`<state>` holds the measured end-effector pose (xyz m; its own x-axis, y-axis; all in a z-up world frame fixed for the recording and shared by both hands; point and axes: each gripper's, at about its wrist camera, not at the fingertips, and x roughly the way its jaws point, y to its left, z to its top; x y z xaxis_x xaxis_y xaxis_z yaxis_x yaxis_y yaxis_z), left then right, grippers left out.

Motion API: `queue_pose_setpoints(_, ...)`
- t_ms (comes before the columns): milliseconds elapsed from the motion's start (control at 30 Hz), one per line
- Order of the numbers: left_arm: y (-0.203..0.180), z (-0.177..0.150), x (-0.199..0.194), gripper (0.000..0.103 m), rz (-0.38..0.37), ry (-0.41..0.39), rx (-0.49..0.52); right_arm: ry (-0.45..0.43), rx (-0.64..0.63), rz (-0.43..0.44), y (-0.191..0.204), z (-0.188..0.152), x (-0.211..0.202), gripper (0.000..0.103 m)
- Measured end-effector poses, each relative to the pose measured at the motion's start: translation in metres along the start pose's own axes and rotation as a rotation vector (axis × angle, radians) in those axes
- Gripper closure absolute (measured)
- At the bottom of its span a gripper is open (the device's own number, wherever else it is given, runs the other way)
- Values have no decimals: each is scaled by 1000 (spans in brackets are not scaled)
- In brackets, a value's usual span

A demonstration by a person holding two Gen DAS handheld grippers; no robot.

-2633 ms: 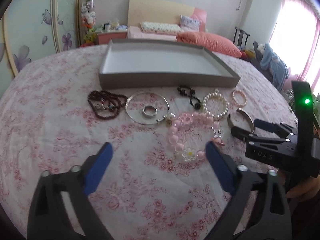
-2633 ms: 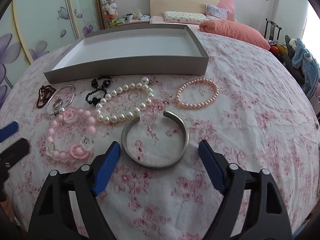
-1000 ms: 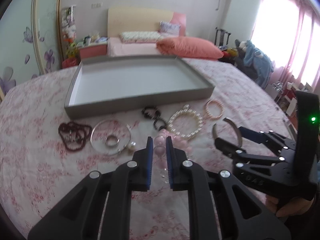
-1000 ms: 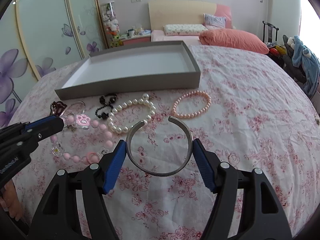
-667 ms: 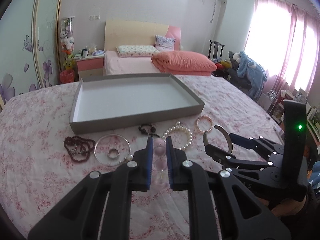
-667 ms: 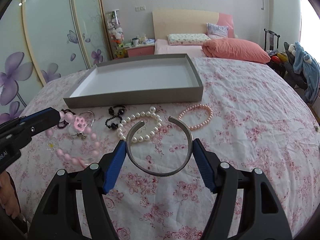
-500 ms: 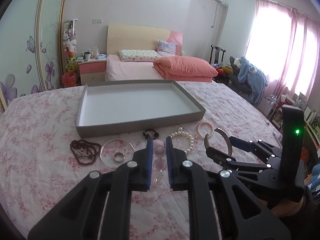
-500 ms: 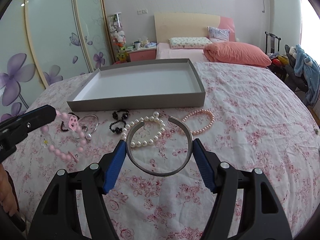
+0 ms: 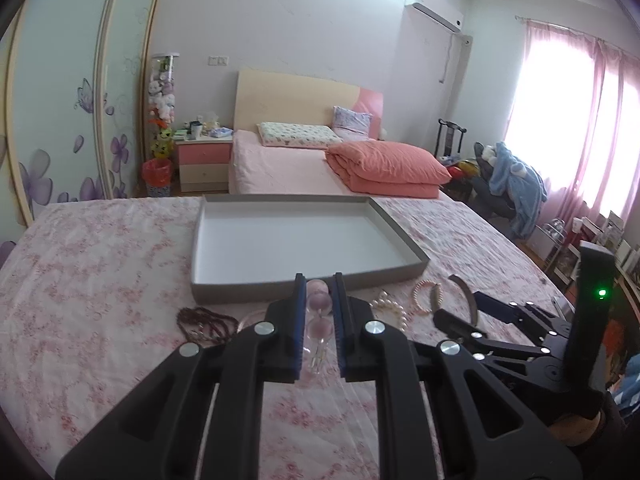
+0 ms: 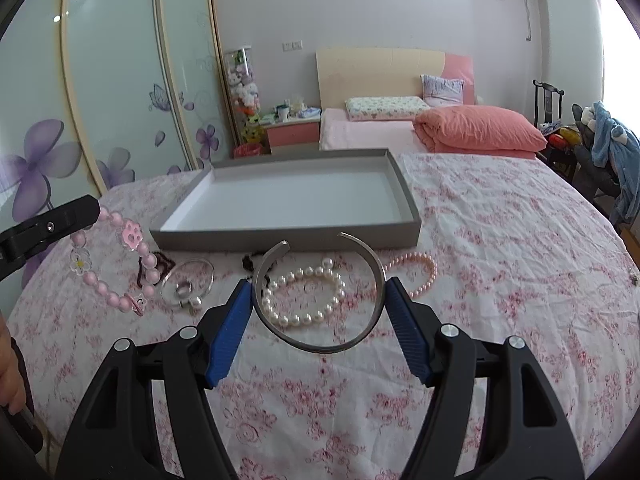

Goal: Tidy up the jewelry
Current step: 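Lift and carry the bangle and pink bracelet over the grey tray with both tools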

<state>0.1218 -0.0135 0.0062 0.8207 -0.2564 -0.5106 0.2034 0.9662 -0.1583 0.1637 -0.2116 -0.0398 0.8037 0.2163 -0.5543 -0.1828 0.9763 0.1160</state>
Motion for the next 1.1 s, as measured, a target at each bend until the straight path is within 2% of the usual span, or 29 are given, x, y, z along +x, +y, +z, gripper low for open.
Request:
queue_pose_setpoints(333, 2, 35, 10, 90, 84, -60, 22, -159, -15, -31, 3, 50, -4, 35)
queue_pose_setpoints(567, 6, 72, 39, 90, 115, -85, 15, -220, -21, -55, 2, 86, 25, 35)
queue_pose_setpoints(833, 21, 97, 92, 90, 170, -76, 9, -157, 25, -66, -7, 108, 84, 35)
queue_pose_setpoints(1100, 40, 97, 149, 90, 200, -13, -25, -7, 37, -71, -8, 111, 151, 35)
